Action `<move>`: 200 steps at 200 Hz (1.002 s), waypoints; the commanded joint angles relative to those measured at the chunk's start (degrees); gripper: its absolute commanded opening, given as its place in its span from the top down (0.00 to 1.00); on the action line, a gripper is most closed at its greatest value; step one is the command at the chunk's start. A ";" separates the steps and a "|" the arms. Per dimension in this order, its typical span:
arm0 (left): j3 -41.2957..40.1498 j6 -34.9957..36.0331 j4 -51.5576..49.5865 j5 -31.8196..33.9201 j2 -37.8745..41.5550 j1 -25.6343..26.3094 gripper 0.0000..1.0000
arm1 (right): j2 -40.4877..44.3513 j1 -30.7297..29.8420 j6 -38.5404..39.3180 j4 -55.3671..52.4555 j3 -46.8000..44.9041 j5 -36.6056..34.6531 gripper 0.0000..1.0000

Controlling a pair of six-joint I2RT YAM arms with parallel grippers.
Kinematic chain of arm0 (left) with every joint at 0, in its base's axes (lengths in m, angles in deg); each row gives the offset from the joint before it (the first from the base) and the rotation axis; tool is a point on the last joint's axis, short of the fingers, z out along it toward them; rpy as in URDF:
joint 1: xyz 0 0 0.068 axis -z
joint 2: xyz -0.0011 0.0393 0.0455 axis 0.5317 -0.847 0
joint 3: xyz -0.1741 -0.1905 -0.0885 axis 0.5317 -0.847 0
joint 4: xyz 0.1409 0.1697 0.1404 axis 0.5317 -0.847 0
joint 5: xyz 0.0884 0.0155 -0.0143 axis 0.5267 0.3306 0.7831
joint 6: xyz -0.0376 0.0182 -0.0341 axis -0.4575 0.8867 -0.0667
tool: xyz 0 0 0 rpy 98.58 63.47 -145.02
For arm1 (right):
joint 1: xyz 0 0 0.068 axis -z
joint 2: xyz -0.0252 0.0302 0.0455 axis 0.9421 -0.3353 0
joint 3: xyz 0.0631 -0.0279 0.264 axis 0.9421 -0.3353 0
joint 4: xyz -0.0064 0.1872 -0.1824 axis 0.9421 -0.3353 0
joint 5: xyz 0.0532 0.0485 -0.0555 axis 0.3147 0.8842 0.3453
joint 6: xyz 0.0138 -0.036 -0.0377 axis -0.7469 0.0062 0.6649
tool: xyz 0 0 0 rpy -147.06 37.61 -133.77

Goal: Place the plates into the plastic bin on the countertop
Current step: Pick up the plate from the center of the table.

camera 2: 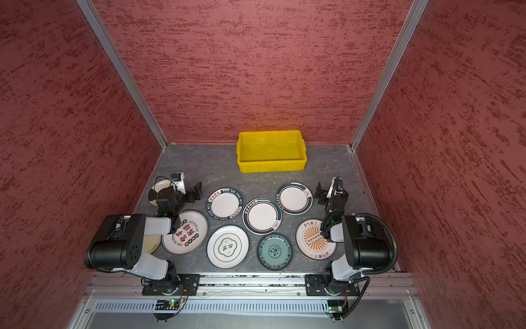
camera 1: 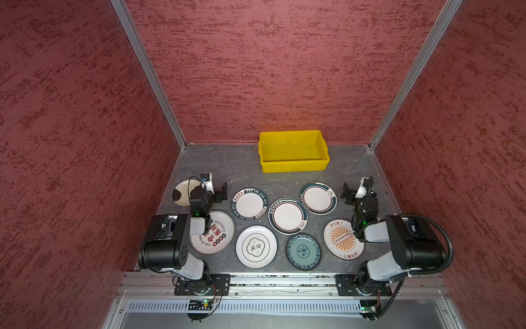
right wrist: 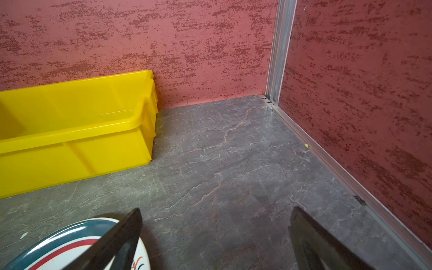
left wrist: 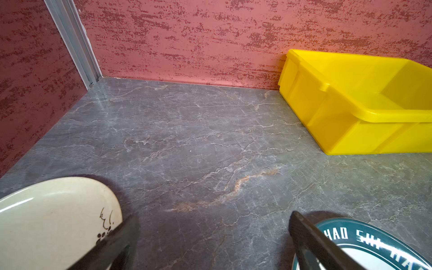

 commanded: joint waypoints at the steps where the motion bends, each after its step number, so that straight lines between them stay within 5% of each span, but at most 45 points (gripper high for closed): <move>1: 0.96 0.19 0.69 0.88 -0.52 0.54 0.01 | -0.39 -0.12 1.20 1.68 1.19 0.50 0.01; 200: 1.13 -0.26 0.30 -0.29 -0.53 -0.19 0.01 | -0.48 -0.11 1.15 1.29 1.46 0.58 0.01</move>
